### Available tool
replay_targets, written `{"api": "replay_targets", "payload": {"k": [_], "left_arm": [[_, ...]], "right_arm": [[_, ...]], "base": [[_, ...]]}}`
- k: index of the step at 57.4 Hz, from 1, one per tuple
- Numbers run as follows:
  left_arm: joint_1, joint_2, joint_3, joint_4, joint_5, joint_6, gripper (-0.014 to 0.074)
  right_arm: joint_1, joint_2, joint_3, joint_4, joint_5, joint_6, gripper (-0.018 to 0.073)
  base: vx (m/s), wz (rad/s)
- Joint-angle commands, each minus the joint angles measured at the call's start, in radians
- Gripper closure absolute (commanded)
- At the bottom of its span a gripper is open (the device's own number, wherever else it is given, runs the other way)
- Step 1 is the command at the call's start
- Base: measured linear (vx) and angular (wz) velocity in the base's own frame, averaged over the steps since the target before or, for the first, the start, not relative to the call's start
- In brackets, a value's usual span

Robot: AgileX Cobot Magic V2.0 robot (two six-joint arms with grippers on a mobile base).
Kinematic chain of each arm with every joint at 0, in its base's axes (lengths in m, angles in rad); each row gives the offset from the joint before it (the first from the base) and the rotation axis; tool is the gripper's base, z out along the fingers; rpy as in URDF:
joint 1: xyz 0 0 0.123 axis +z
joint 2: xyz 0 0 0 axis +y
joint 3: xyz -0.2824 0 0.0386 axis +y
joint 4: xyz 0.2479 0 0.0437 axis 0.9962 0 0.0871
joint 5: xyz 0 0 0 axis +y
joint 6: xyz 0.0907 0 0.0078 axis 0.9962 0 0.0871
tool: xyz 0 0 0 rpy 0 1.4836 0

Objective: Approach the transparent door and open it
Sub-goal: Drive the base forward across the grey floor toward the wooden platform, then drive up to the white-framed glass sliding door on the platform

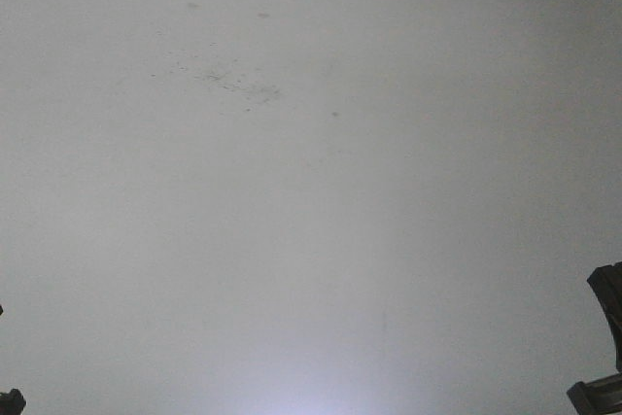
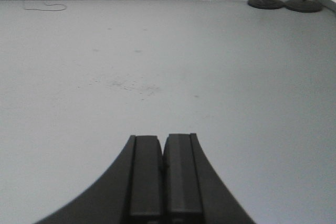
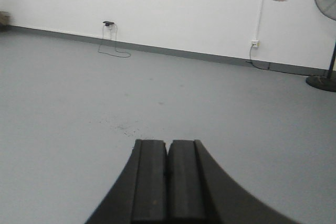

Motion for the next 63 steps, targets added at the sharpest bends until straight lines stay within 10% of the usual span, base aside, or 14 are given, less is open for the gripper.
{"api": "replay_targets", "payload": {"k": [1, 63], "left_arm": [[-0.002, -0.015, 0.009, -0.01, -0.075, 0.0, 0.0594], [-0.002, -0.015, 0.009, -0.01, -0.075, 0.0, 0.0594]], "right_arm": [[-0.003, -0.016, 0.004, -0.002, -0.084, -0.008, 0.0562], [-0.003, -0.016, 0.004, -0.002, -0.084, -0.008, 0.0562]], "base": [[0.49, 0.36], [0.52, 0.54]]}}
